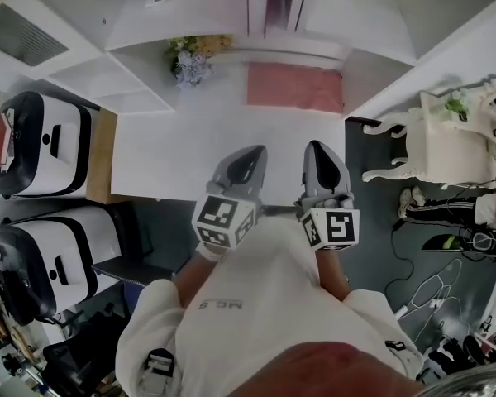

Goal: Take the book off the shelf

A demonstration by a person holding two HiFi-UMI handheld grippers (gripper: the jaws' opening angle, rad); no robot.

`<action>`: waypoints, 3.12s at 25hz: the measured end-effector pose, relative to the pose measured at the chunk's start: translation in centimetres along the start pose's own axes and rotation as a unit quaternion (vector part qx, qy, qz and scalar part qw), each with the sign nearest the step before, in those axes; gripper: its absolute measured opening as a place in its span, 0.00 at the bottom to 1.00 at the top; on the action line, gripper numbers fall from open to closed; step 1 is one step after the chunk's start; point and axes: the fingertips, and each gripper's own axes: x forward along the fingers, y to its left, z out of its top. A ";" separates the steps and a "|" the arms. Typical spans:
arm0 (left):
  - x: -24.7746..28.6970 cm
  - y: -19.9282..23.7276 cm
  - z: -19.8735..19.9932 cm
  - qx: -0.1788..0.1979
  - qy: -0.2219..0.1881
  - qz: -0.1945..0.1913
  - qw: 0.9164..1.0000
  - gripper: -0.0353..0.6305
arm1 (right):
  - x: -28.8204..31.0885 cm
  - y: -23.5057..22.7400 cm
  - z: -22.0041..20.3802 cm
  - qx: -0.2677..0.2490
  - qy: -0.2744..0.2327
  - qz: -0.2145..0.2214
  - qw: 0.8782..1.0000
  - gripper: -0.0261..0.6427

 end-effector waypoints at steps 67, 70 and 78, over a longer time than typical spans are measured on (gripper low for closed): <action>12.9 8.3 23.5 0.173 -0.120 0.112 0.971 0.34 | 4.4 1.5 7.6 -0.030 -0.054 0.031 0.998 0.04; 12.9 9.1 23.5 0.168 -0.121 0.122 0.971 0.29 | 4.2 1.2 7.4 -0.025 -0.054 0.028 0.998 0.04; 12.0 9.3 23.2 0.165 -0.119 0.125 0.971 0.28 | 4.0 1.3 7.4 -0.021 -0.054 0.026 0.998 0.04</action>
